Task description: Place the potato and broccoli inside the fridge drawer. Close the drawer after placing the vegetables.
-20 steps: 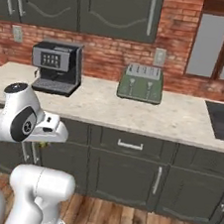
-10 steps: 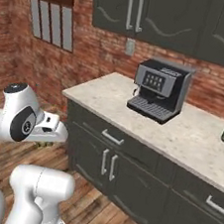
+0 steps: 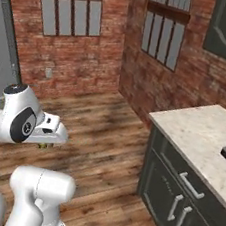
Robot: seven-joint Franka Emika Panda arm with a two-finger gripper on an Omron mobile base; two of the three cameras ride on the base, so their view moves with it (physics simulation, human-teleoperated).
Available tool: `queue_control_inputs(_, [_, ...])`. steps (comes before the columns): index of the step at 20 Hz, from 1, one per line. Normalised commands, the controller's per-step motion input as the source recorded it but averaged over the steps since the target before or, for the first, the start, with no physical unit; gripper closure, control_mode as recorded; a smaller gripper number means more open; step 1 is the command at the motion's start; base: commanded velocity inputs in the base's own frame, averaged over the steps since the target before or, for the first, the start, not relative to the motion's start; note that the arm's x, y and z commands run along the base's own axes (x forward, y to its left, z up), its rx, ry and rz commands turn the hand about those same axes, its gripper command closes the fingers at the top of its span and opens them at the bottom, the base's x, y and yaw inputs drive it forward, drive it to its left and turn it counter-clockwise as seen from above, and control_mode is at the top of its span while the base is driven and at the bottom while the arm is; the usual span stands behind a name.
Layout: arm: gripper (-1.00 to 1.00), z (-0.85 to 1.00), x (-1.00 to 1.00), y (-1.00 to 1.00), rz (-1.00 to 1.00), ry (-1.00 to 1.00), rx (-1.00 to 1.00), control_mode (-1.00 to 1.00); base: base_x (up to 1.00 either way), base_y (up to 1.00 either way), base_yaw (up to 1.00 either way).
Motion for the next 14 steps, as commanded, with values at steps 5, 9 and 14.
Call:
queue_control_inputs(5, [1.00, 0.00, 0.00, 0.00, 0.00, 0.00, 0.00, 1.00, 0.00, 0.61, 0.76])
queue_control_inputs(9, [1.00, 0.00, 0.00, 0.00, 0.00, 0.00, 0.00, 1.00, 0.34, 0.46, 0.67])
queue_control_inputs(14, [1.00, 0.00, 0.00, 0.00, 0.00, 0.00, 0.00, 1.00, 1.00, 0.36, 0.38])
